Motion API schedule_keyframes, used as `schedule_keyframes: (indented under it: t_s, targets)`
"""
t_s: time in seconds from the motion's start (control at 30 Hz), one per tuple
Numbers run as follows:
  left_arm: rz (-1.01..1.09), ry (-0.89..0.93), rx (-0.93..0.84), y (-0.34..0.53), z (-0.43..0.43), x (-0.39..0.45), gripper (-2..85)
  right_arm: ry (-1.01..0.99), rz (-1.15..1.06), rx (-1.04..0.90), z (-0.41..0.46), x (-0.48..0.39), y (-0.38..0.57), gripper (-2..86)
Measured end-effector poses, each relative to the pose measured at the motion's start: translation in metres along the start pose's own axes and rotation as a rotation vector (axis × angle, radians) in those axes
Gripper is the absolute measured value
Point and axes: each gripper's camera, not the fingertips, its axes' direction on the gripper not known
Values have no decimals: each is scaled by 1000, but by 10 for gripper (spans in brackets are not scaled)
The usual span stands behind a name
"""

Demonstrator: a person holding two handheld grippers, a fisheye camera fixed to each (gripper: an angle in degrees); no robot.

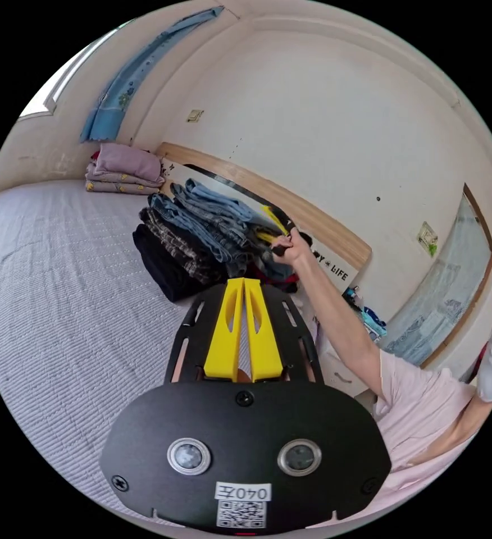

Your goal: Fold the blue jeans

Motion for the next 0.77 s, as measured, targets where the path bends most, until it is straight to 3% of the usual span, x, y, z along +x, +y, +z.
schedule_keyframes:
  t_s: [0.17, 0.27, 0.37, 0.53, 0.7, 0.77]
  targets:
    - [53, -256, -22, 93, -28, 41, -8, 142, -647, -229, -72, -49, 169, 136]
    - [62, -428, -19, 151, -54, 62, -5, 202, -937, -341, -105, -46, 293, 33]
    - [83, -561, -81, 192, -85, 78, 7, 195, -1106, -500, -123, -35, 396, -2]
    - [182, -885, -180, 233, -130, 107, 26, 167, -1085, -665, -133, -20, 496, -9]
    - [85, -706, -94, 254, -175, 122, -6, 83, -946, -771, -121, -17, 526, -9]
    - [83, -719, -75, 258, -179, 125, -8, 91, -899, -839, -109, -22, 525, -9]
